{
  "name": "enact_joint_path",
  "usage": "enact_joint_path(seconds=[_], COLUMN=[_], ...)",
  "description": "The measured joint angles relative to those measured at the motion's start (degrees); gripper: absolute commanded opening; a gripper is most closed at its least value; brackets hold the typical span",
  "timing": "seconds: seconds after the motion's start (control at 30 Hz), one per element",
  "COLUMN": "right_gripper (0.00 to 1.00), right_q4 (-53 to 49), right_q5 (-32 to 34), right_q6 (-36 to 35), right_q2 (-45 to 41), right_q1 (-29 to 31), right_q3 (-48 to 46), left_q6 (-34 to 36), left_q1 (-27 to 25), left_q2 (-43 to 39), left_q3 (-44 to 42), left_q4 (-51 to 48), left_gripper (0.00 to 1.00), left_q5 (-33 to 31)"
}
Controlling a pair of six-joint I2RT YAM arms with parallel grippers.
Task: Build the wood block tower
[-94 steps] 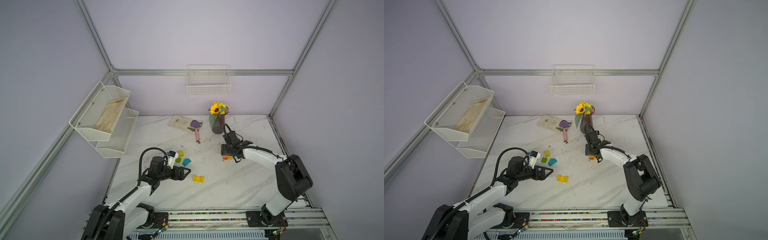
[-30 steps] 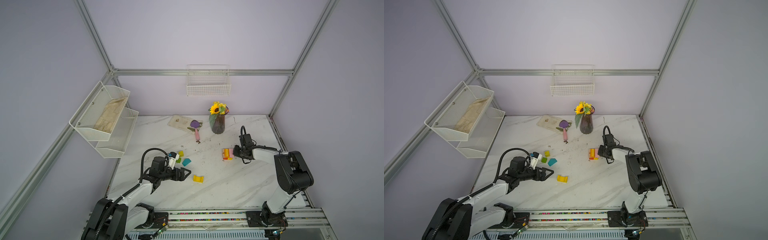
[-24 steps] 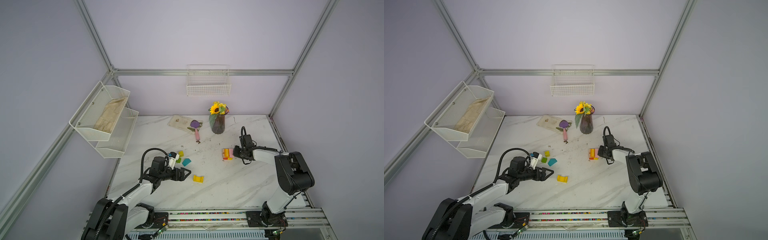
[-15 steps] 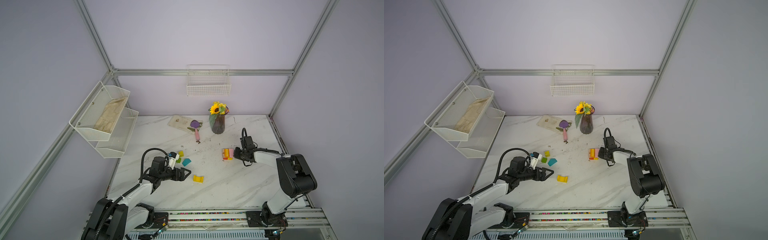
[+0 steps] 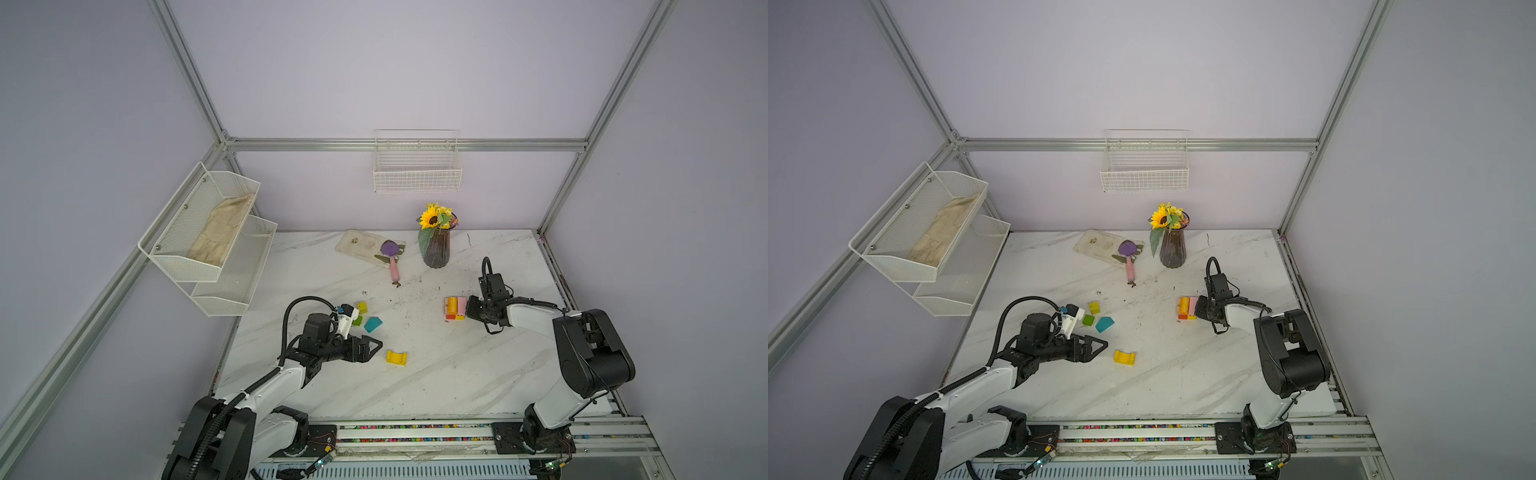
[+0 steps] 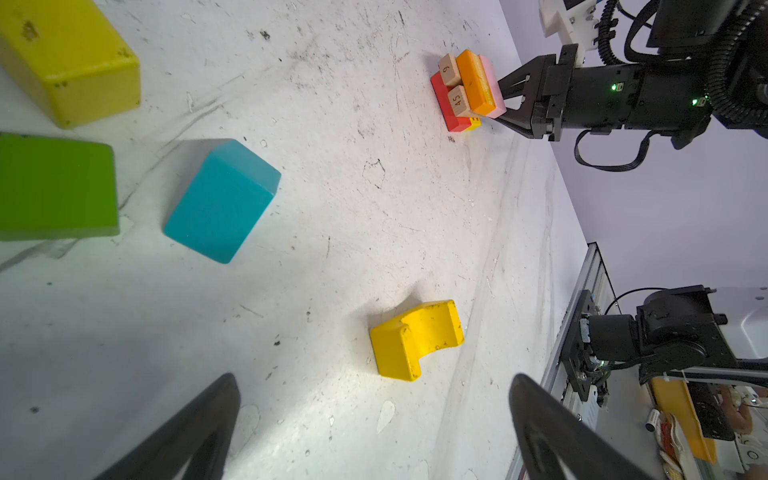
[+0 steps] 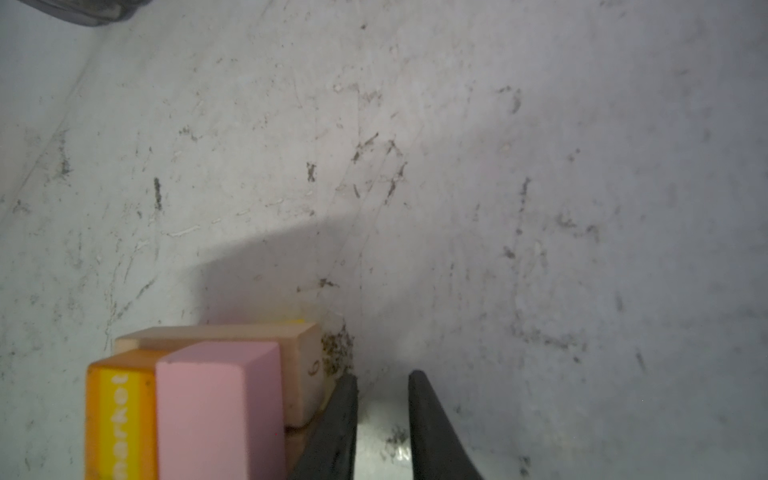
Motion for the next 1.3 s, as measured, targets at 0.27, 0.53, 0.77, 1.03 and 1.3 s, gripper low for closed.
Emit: enact_joint_path(seconds=[0.27,0.53,0.77,1.03,1.3], right_gripper=[0.26,0.36,0.34,0.34,0.33], right_q4=[-1.2,-3.9,-4.7,-4.7,-4.3], right_q5=[0.8,4.4,5.6,5.7,5.7], right_q6=[0.5,1.0,1.1,1.1,1.1], right_q2=[-0.6,-3.5,-3.1,0.3,3.1], right_q1=[0.7,0.7,0.7,0.7,0.7], right_q3=[-0.3,-0.3,0.2,2.6,5.0], left_q6=[0.0,0.0,0.0,0.0,0.0], left_q1=[0.0,0.0,0.0,0.0,0.0], left_q2=[0.0,0.0,-0.1,-0.3,-0.3], left_q3=[0.0,0.0,0.0,0.0,0.0], left_q4=[0.0,0.0,0.0,0.0,0.0], left_gripper=[1.00,1.00,1.00,1.00,1.00], left_q5=[0.0,0.0,0.0,0.0,0.0])
